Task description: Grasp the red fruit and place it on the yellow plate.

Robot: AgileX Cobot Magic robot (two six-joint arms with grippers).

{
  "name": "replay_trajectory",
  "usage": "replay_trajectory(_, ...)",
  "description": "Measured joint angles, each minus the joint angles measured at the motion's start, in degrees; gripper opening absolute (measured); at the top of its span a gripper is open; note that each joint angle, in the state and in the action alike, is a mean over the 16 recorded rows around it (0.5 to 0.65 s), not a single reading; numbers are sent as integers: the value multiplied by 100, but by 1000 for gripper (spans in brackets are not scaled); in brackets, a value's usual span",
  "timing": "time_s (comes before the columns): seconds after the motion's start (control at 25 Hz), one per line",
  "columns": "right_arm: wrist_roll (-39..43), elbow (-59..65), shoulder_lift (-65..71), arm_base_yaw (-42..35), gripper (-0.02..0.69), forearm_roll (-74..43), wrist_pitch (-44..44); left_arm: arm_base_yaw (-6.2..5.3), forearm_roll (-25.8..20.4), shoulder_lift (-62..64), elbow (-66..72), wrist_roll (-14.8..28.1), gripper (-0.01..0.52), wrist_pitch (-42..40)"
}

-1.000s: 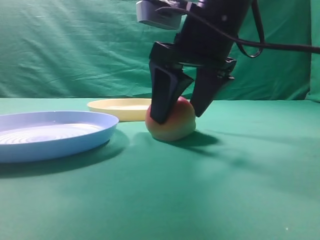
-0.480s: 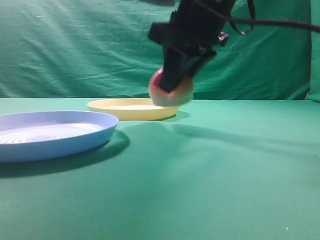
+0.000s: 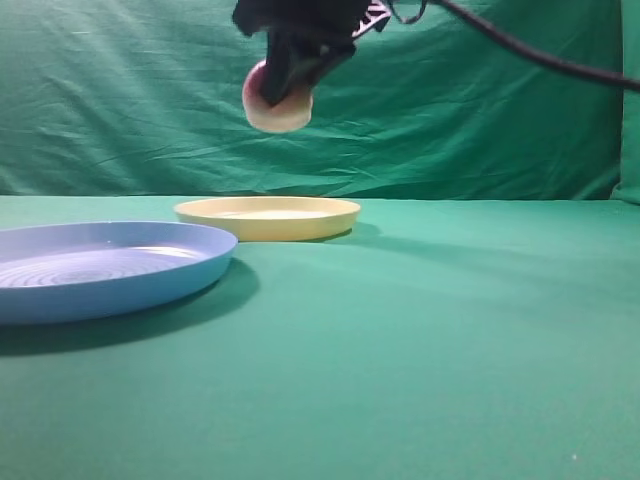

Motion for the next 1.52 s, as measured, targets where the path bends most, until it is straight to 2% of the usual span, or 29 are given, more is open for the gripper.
replay_trajectory(0.24, 16, -289, -23, 0, 588, -139, 334, 0, 0, 0, 0, 0, 157, 0)
replay_trajectory(0.36, 48, -453, -251, 0, 609, -226, 698, 0, 0, 0, 0, 0, 157, 0)
replay_trajectory(0.48, 154, -624, -590, 0, 545, -311, 1234, 0, 0, 0, 0, 0, 157, 0)
replay_trajectory(0.88, 969, -832, -2221, 0, 158, -431, 3362, 0, 0, 0, 0, 0, 157, 0)
replay_trajectory(1.04, 1291, -469, -3092, 0, 41, -437, 3756, 0, 0, 0, 0, 0, 157, 0)
replay_trajectory(1.24, 1480, 549, -4343, 0, 0, -440, 3532, 0, 0, 0, 0, 0, 157, 0)
replay_trajectory(1.52, 1522, 2728, -6340, 0, 0, -400, 2451, 0, 0, 0, 0, 0, 157, 0)
